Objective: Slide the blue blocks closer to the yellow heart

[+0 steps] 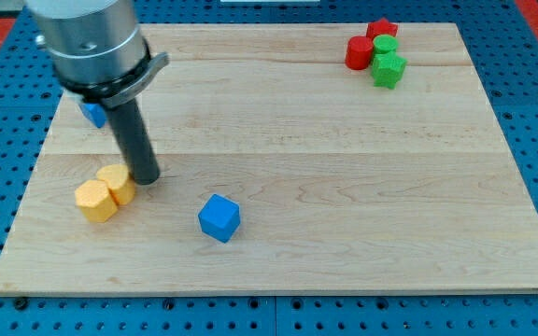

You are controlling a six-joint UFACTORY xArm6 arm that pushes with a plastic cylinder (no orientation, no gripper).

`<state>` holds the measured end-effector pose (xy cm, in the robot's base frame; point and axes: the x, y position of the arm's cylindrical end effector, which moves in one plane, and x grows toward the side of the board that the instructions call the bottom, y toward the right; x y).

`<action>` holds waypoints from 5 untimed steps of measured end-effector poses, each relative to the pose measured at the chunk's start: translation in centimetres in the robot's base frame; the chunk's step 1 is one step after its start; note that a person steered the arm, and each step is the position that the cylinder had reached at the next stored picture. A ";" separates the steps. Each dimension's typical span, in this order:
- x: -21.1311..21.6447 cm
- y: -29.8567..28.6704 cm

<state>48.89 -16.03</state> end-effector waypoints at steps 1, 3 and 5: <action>2.0 -1.9; -0.4 13.1; 7.1 11.9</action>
<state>55.96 -4.13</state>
